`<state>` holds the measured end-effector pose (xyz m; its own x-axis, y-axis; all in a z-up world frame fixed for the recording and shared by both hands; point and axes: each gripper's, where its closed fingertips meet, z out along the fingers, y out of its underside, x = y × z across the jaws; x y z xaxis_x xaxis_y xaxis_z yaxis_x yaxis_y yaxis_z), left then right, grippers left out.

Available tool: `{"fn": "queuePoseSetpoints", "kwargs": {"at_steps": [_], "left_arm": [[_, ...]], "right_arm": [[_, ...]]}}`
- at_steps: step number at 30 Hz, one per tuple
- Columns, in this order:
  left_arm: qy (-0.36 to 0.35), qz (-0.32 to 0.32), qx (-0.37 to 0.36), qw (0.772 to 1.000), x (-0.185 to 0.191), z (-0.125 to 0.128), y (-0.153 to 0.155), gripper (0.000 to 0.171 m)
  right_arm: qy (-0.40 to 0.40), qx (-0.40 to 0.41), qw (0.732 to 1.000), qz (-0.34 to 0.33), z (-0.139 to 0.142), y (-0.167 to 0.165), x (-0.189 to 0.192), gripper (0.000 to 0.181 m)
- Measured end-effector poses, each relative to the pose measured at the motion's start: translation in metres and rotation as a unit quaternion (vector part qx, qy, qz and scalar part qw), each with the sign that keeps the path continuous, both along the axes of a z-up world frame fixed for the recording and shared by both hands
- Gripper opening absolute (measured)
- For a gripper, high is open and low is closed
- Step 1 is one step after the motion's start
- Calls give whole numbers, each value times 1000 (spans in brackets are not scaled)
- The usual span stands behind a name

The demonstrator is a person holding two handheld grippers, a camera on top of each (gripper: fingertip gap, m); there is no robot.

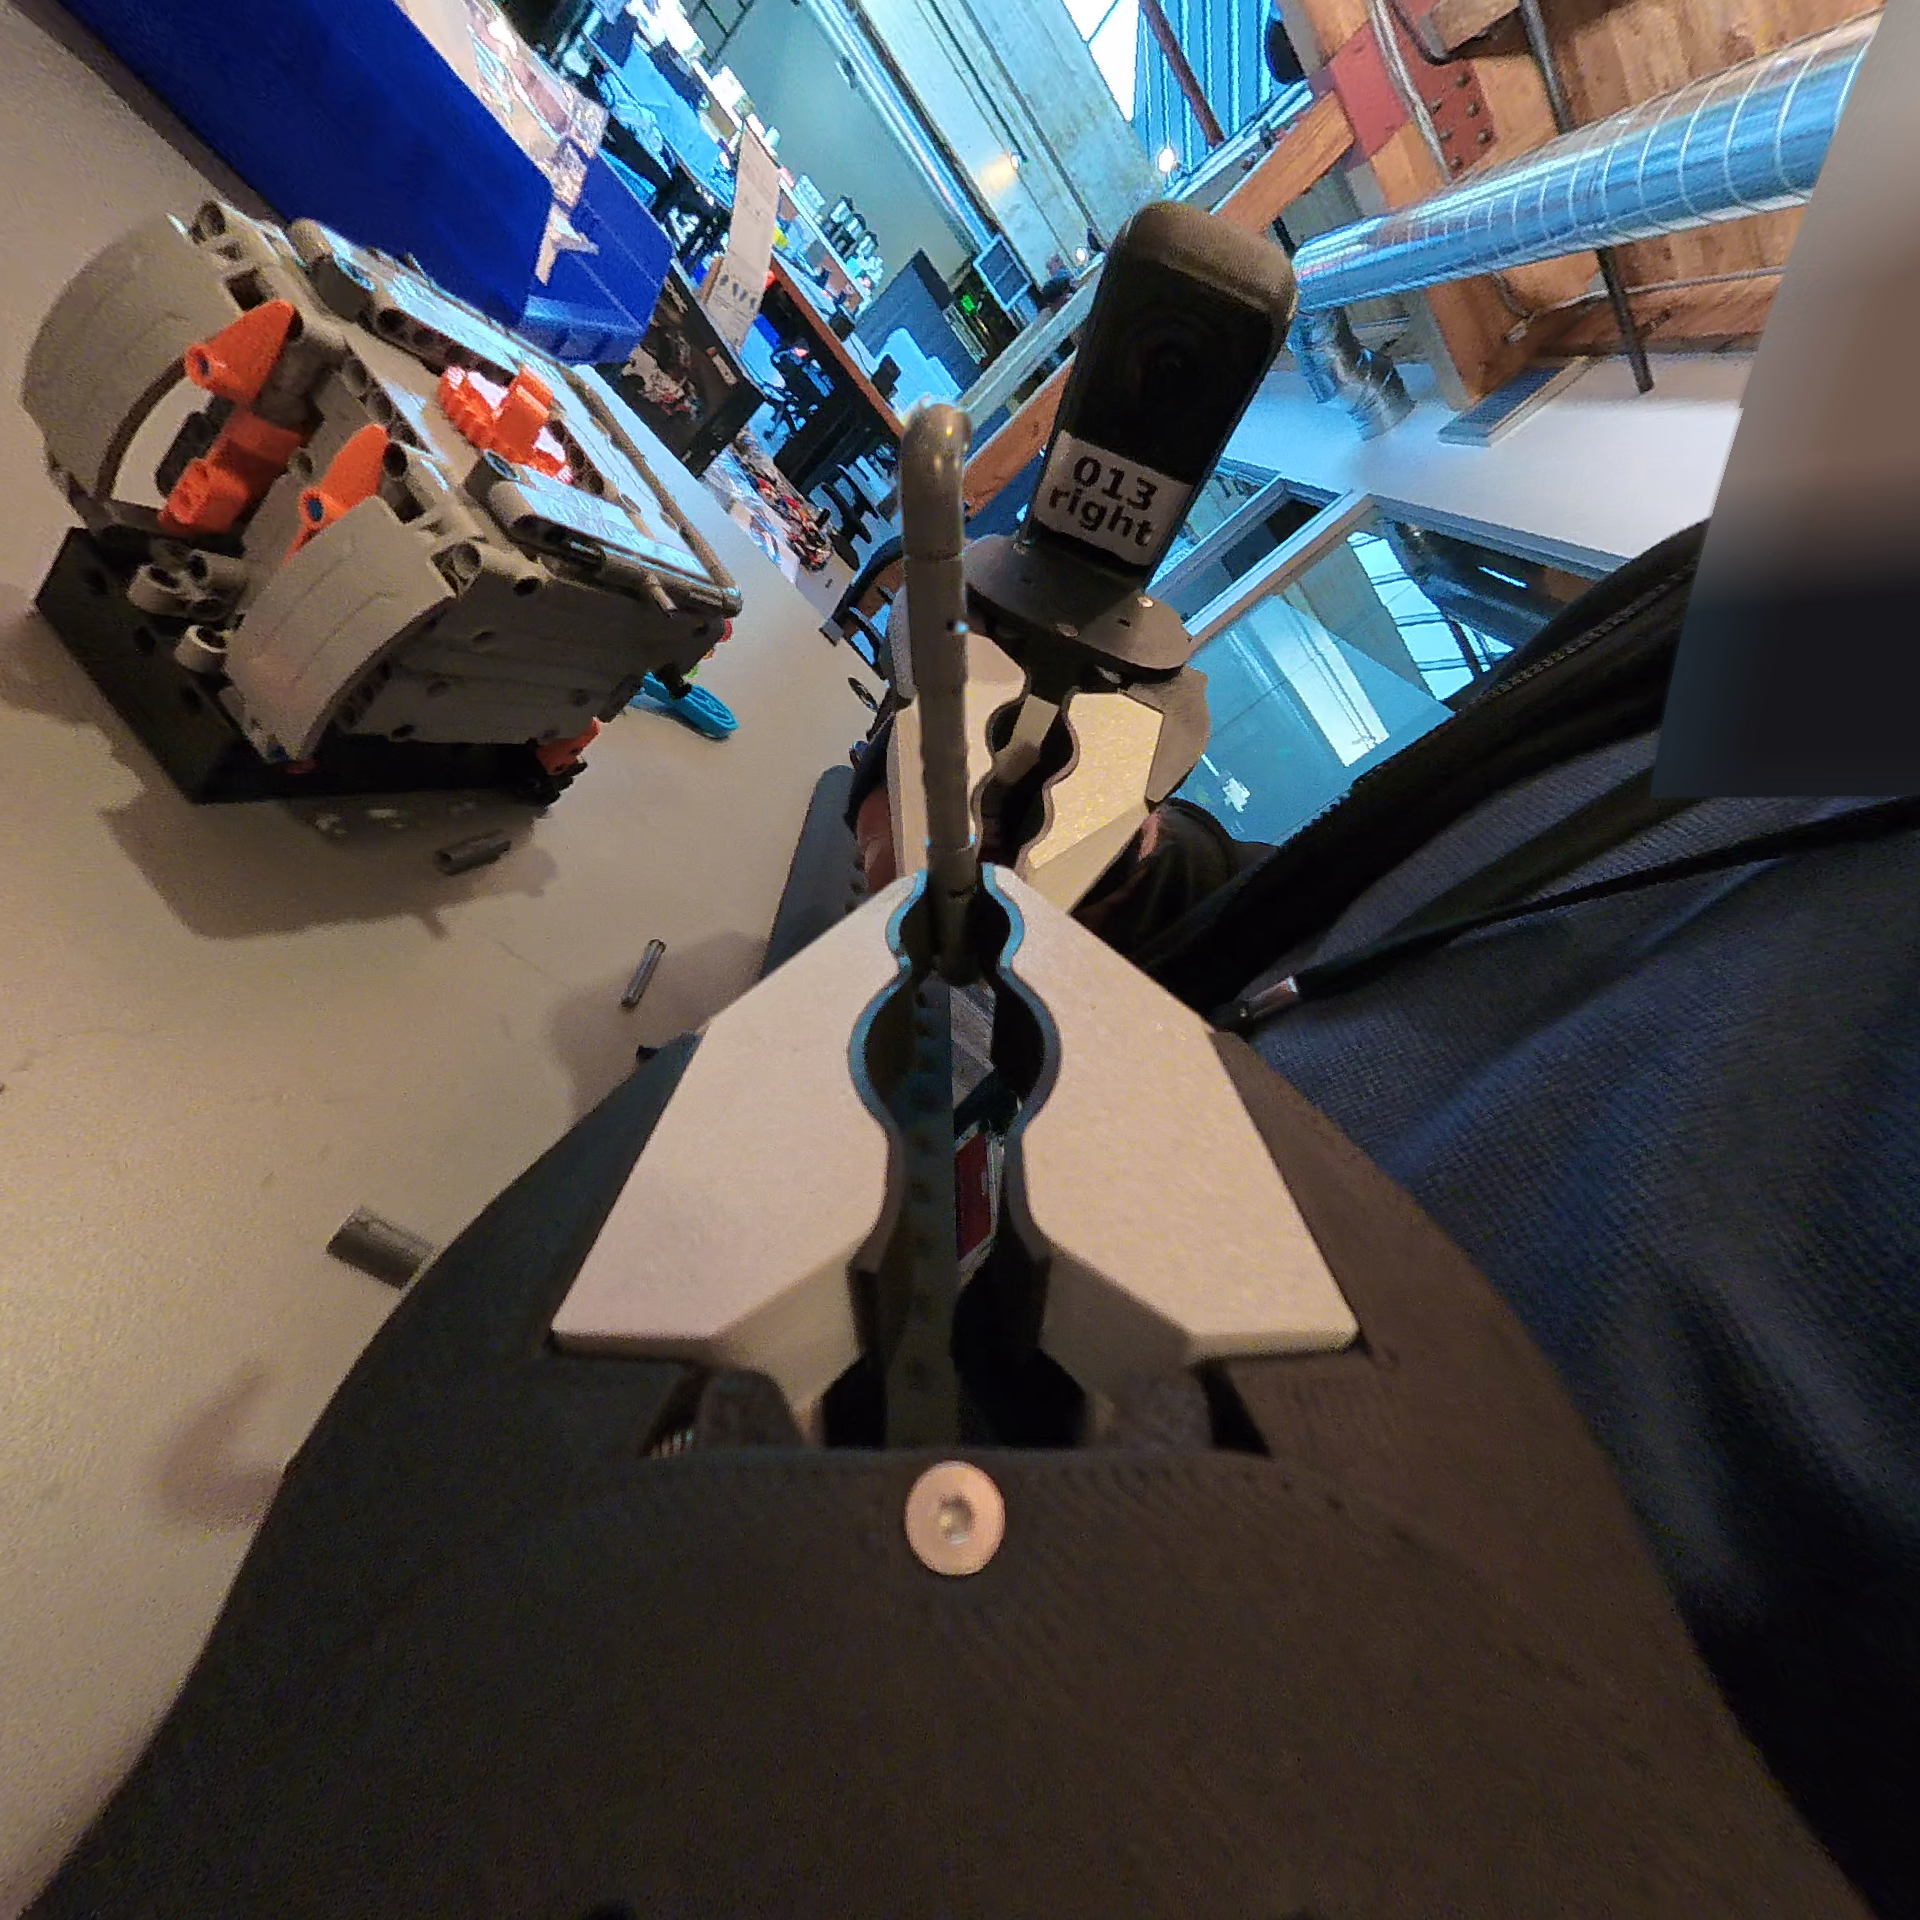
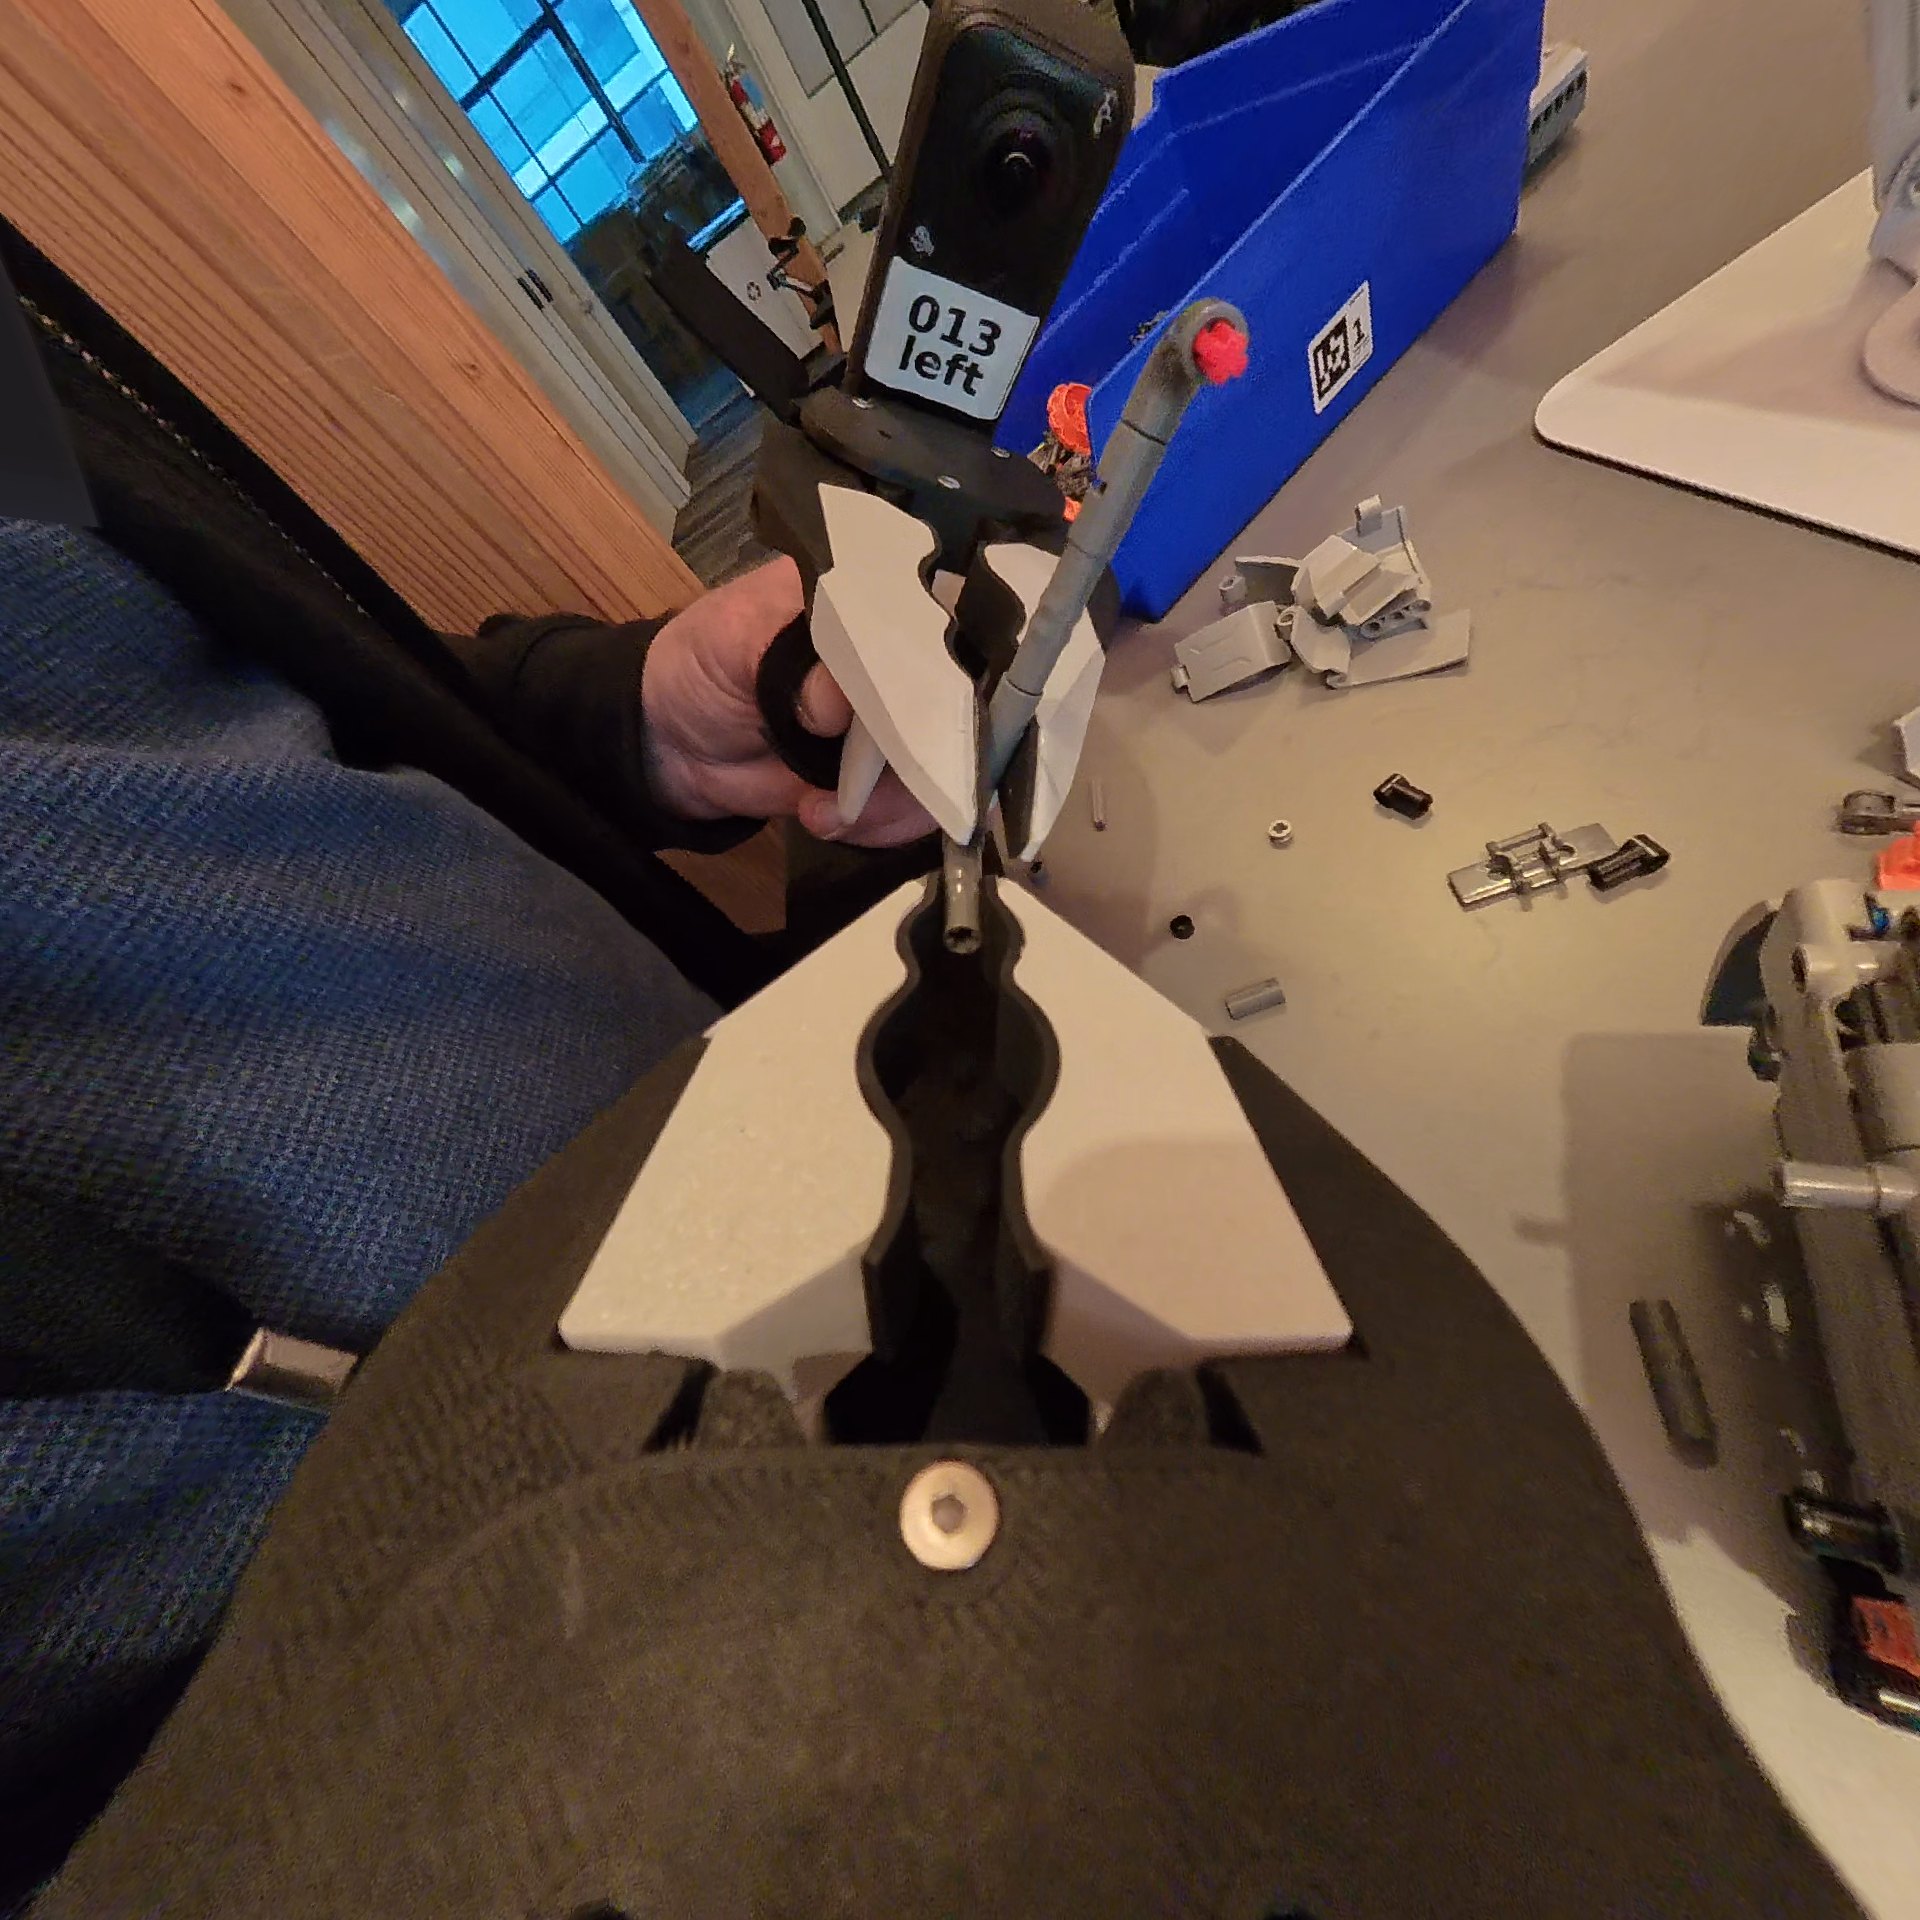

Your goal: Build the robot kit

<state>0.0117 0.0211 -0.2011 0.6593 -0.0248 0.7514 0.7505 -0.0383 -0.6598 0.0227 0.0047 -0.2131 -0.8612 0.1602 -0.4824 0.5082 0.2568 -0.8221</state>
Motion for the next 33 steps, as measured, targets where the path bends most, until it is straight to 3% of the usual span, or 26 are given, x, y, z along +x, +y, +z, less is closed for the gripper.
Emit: {"fn": "queuePoseSetpoints", "kwargs": {"at_steps": [9,12,19,29,33], "left_arm": [[-5,7,10,1000,-2,4,-2,5],[-11,4,22,1000,-1,6,-9,14],[8,-18,3,1000,7,6,-4,6],[43,-18,-13,999,27,10,0,5],[25,-11,-2,1000,32,12,3,5]], "right_arm": [[-15,-11,1000,3,7,0,-2,4],[-26,-25,999,-3,9,3,-5,4],[-35,-41,999,8,13,3,-3,4],[-42,-59,995,69,17,8,19,4],[-26,-52,995,77,18,11,24,4]]}}
